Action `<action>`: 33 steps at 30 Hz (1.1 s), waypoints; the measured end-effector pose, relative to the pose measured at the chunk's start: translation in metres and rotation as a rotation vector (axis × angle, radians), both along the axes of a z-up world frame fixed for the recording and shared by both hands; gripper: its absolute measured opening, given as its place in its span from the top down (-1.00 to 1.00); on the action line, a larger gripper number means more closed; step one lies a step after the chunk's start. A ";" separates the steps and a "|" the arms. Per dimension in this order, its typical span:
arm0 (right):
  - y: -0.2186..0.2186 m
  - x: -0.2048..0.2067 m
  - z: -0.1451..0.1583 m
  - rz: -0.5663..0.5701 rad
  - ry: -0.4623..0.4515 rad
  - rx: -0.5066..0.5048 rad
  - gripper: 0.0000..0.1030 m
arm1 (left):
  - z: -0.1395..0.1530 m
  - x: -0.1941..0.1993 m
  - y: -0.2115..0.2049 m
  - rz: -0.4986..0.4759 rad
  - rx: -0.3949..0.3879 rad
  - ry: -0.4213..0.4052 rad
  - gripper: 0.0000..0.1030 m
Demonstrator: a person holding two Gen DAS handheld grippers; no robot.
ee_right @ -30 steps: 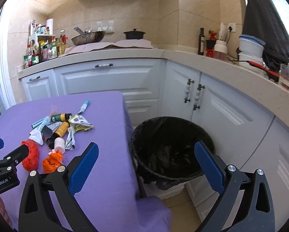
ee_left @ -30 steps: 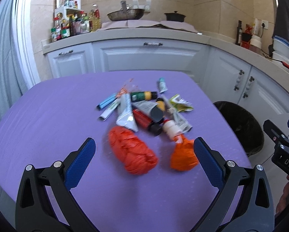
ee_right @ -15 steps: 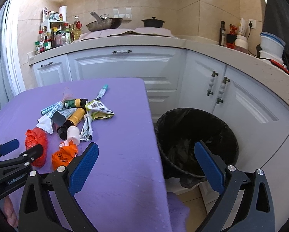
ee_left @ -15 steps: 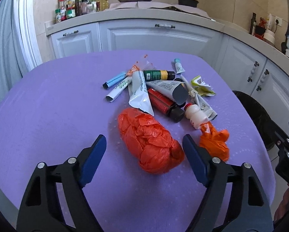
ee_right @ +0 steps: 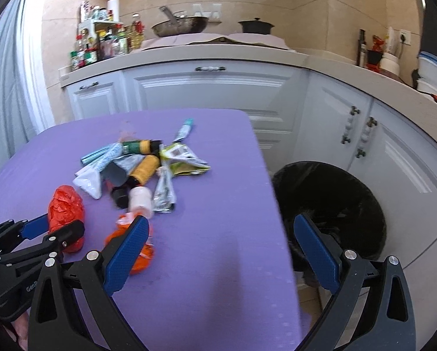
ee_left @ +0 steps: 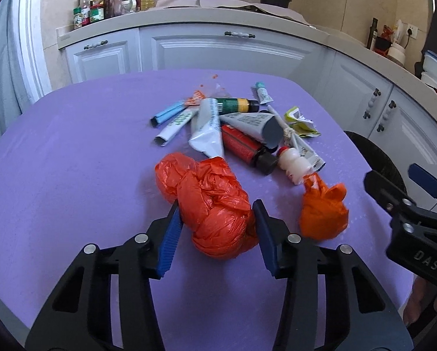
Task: Collect trash
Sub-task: 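Grasp the red plastic bag with the left gripper while the right gripper grasps the orange bag, then carry both bags over the black bin and open both grippers to drop them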
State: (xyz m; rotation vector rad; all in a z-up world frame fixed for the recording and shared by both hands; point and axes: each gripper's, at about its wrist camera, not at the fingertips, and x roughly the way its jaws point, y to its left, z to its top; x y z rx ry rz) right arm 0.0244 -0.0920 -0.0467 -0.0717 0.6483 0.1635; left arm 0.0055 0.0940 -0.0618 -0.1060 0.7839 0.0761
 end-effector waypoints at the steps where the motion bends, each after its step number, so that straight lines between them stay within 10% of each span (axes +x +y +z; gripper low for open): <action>1: 0.002 0.000 -0.001 0.007 0.002 -0.001 -0.88 | 0.001 -0.003 0.003 0.006 0.004 -0.001 0.10; 12: 0.045 0.007 -0.020 0.107 0.084 -0.038 -0.85 | 0.001 -0.019 0.061 0.135 0.036 -0.004 0.10; 17: 0.048 0.012 -0.030 0.134 0.154 -0.048 0.08 | 0.001 -0.018 0.072 0.153 0.019 -0.007 0.10; 33: -0.023 0.004 0.021 -0.020 -0.010 0.001 0.11 | 0.040 0.000 0.003 -0.023 -0.001 -0.112 0.11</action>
